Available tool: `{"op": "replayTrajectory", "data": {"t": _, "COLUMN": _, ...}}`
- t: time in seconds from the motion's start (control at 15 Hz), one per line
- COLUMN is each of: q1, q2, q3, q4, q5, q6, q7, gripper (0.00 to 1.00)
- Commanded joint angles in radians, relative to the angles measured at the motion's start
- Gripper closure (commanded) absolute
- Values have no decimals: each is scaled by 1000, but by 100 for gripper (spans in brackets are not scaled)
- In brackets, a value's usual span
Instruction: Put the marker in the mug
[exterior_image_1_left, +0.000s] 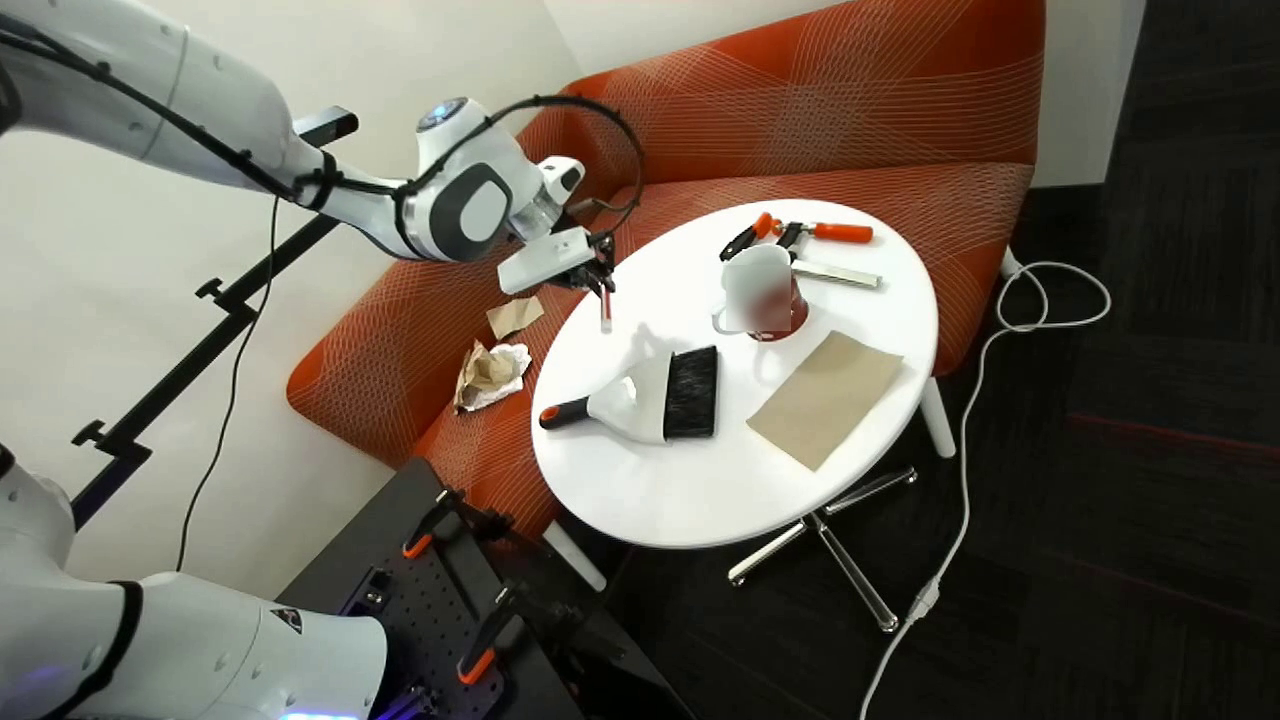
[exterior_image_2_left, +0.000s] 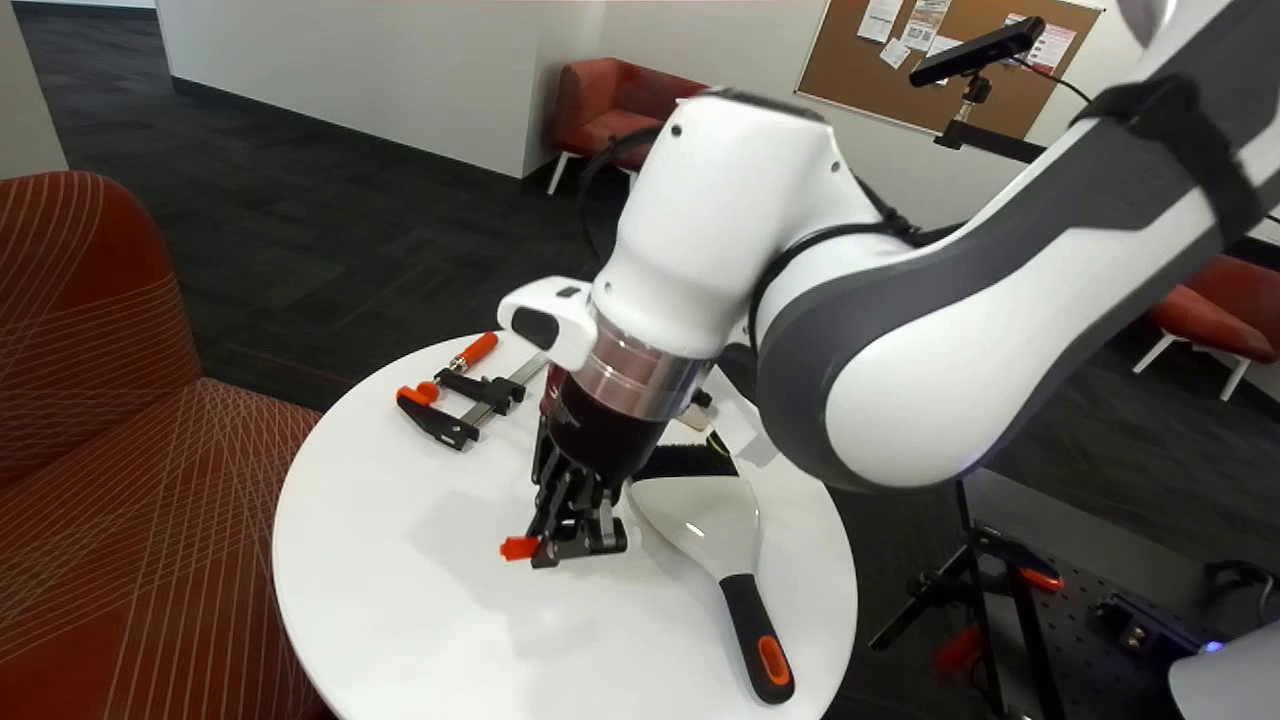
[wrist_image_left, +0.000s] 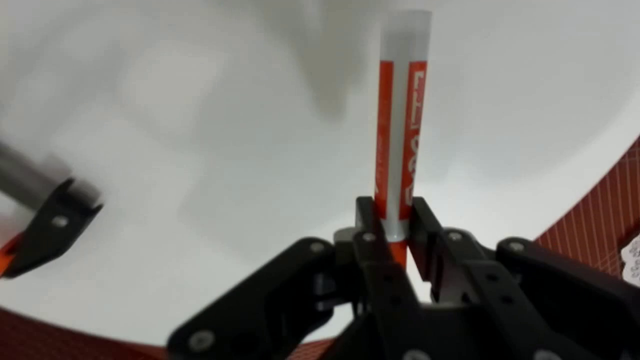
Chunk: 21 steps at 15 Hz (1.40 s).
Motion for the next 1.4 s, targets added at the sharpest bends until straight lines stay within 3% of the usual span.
{"op": "replayTrajectory", "data": {"t": 0.0, "q1": -2, "q2": -162, "q3": -8, "q4": -75, "q5": -14, "q6": 59, "q7": 116, "gripper": 95}}
{"op": "replayTrajectory", "data": {"t": 0.4, "q1": 30, "q2": -355, "q3": -68, "q4": -87, "q5": 4, "q6": 37, "q7": 336, "gripper": 95}}
{"op": "replayTrajectory", "data": {"t": 0.8, "q1": 57, "q2": -514, "q3": -150, "q4": -116, "q5": -87, "q6": -82, "q7": 585, "gripper": 94}}
{"op": "replayTrajectory", "data": {"t": 1.13, "q1": 51, "q2": -577, "q3": -141, "q4": -90, "q5": -61, "q6": -345, "q7": 588, "gripper": 94}}
{"op": "replayTrajectory", "data": {"t": 1.33, "q1": 50, "q2": -587, "q3": -139, "q4": -80, "q5": -30, "q6": -424, "q7": 559, "gripper": 94}}
